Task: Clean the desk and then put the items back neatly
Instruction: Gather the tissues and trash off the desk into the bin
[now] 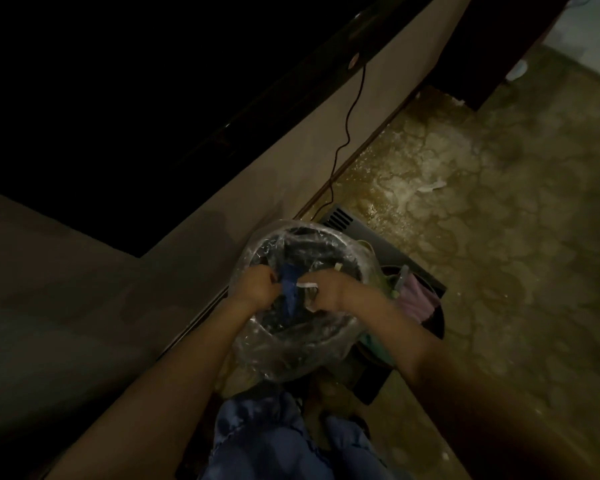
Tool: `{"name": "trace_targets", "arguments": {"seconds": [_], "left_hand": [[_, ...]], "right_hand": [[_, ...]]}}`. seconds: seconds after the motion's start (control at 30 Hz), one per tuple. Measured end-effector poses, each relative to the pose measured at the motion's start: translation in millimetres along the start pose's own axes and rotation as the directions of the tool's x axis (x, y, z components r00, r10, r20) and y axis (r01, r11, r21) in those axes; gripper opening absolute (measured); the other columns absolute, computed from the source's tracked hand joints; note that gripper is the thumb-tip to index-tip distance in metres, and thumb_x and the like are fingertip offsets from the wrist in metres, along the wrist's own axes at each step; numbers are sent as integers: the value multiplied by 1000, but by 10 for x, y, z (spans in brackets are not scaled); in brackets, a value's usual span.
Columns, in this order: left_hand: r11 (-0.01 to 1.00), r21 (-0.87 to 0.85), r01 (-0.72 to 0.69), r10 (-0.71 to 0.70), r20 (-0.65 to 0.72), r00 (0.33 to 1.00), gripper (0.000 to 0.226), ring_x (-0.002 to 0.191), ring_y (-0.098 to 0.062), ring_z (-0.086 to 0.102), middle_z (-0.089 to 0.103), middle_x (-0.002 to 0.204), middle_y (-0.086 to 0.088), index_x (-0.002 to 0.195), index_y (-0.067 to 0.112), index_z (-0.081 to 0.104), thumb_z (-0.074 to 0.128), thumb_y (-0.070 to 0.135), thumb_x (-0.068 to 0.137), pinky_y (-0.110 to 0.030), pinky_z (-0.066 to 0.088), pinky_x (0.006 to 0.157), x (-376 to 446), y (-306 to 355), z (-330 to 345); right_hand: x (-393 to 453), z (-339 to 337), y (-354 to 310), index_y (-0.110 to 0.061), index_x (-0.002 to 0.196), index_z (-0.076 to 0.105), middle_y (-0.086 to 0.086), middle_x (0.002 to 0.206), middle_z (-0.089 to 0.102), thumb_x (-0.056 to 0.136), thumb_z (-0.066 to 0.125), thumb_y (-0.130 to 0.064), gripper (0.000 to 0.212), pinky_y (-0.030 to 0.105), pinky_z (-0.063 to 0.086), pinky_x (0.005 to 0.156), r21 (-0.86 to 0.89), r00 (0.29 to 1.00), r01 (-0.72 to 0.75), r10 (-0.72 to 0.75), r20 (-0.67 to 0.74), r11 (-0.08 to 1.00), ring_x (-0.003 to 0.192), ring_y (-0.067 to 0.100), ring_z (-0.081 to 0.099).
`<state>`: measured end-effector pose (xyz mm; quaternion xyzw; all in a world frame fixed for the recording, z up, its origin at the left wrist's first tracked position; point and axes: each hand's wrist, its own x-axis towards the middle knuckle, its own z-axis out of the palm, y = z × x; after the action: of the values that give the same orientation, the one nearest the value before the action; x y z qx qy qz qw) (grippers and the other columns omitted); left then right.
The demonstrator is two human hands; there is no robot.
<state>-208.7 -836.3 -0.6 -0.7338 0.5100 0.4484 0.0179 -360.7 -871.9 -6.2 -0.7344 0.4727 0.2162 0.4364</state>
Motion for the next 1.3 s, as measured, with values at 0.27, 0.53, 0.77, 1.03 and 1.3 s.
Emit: {"name": "trace_targets", "arguments": {"seconds": [0.27, 0.53, 0.77, 1.03, 1.3], "left_hand": [[994, 96, -54, 68, -150, 986, 18, 94, -30, 60, 62, 93, -20, 93, -1, 66, 55, 13, 90, -29, 39, 71, -813, 261, -9], [999, -1, 44, -42, -325, 945, 25, 73, -13, 54, 54, 77, 0, 68, 20, 49, 53, 20, 92, -22, 38, 62, -2156, 76, 649], [931, -244, 270, -349, -385, 854, 16, 74, -13, 59, 62, 86, -2, 77, 19, 59, 61, 29, 89, -26, 48, 61, -3382, -511, 1468], [801, -430, 416, -591, -460, 663, 17, 96, -28, 62, 65, 98, -11, 97, 6, 65, 60, 18, 85, -34, 48, 77, -4919, -1364, 2293], [669, -546, 504, -737, -404, 541, 7, 81, -21, 55, 59, 88, -8, 85, 13, 59, 62, 19, 84, -31, 44, 70, -6088, -2330, 3334]], "right_hand": [[-884, -283, 34, -12, 117, 58, 7, 120, 59, 87, 61, -11, 30, 26, 42, 81, -144, 977, 79, -105, -185, 986, 109, 23, 55], [-1818, 206, -80, -2, 114, 59, 17, 111, 60, 89, 57, -12, 26, 35, 46, 75, -390, 959, 202, -262, -107, 898, 96, 27, 58], [-2378, 1108, -485, -14, 101, 59, 6, 104, 59, 86, 62, -16, 16, 29, 45, 74, -498, 887, 434, -452, 91, 751, 94, 21, 57], [-2935, 2325, -1239, -16, 108, 59, 2, 107, 58, 85, 65, -19, 24, 36, 54, 85, -538, 757, 640, -570, 318, 549, 95, 18, 58], [-3493, 3796, -1867, -13, 108, 59, 4, 109, 59, 83, 69, -22, 28, 34, 50, 80, -574, 653, 735, -604, 457, 361, 99, 21, 58]]}}
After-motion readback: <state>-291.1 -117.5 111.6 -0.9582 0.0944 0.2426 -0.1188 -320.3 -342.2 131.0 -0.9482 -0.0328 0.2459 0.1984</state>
